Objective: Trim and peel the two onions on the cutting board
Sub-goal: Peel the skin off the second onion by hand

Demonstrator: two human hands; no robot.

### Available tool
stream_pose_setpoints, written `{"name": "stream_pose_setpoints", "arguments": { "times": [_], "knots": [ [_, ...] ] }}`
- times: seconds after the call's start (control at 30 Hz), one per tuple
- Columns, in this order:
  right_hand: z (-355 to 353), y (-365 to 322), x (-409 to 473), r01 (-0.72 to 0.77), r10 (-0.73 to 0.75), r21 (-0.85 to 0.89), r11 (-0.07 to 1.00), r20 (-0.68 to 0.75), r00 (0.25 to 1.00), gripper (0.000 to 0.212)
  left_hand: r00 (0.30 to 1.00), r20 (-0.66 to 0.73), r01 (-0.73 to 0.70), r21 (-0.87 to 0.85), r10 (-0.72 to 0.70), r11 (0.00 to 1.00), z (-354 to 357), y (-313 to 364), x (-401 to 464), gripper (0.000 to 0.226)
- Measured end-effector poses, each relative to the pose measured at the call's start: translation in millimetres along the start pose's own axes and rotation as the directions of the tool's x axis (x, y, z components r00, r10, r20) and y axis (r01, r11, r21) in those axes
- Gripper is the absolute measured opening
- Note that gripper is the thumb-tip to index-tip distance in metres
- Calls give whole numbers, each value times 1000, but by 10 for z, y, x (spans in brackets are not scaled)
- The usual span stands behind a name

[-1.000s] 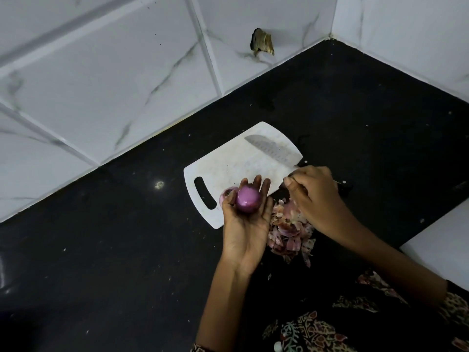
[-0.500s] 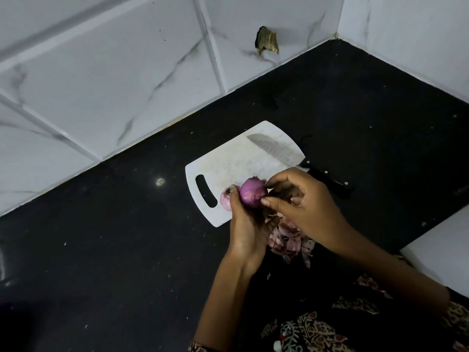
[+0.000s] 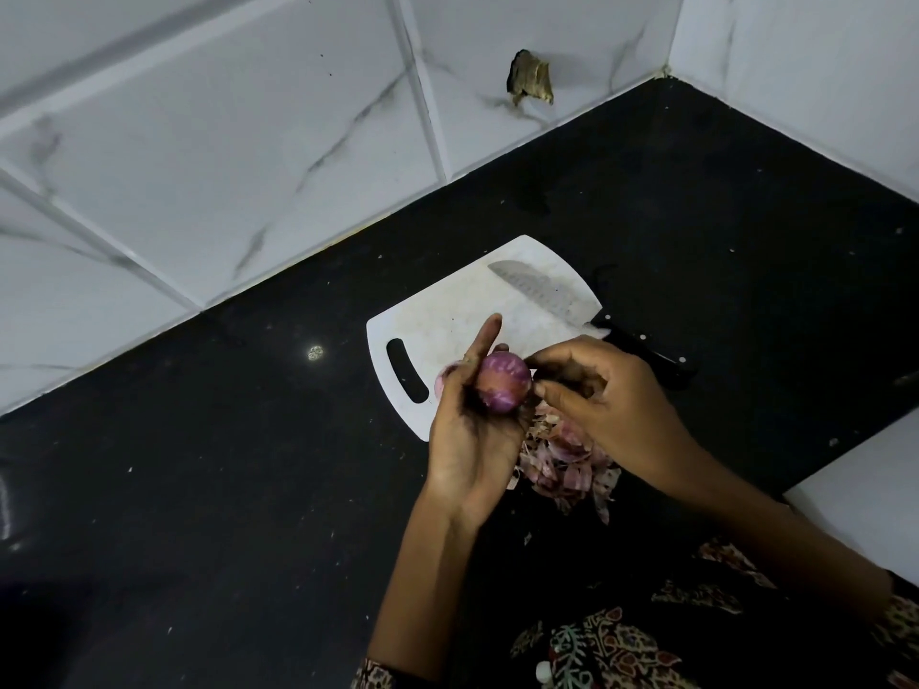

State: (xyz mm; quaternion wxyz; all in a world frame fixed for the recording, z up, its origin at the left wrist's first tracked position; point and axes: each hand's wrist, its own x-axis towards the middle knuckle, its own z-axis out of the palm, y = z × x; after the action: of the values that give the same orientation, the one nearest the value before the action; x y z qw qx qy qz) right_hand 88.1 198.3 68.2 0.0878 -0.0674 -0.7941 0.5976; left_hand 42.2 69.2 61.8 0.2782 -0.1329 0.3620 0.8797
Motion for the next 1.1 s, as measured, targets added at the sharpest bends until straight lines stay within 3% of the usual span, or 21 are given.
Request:
{"name": "stream_pose_setpoints", "arguments": {
  "times": [0.13, 0.3, 0.53, 0.6, 0.67, 0.8, 0.93, 1.1],
  "knots": [
    [2, -84, -9, -140, 130, 248, 958, 57, 990, 16, 999, 33, -35, 101, 32, 994, 3, 34, -28, 36],
    [-26, -119, -5, -226, 196, 394, 891, 117, 974, 40, 989, 117, -121, 322, 87, 939, 25, 89, -59, 42],
    [-43, -63, 49, -331, 317, 616, 715, 135, 939, 26, 986, 164, -74, 486, -8, 871, 25, 107, -82, 43],
    [-75, -58, 50, -350, 325, 573, 741, 149, 934, 28, 981, 195, -100, 545, -9, 833, 19, 123, -83, 41],
    [-108, -69, 53, -319, 302, 427, 846, 108, 947, 26, 976, 218, -147, 576, 23, 804, 10, 121, -90, 41],
    [-120, -85, 70, -89, 94, 157, 984, -24, 995, 10, 977, 202, -181, 603, 71, 777, 5, 73, -100, 40],
    [-81, -72, 54, 122, -130, -115, 986, -65, 989, 13, 973, 218, -207, 656, 81, 725, 0, 48, -101, 39],
    [-74, -53, 61, 222, -233, -220, 950, -28, 972, 13, 967, 232, -239, 702, 102, 671, 24, 64, -90, 37]
  ]
}}
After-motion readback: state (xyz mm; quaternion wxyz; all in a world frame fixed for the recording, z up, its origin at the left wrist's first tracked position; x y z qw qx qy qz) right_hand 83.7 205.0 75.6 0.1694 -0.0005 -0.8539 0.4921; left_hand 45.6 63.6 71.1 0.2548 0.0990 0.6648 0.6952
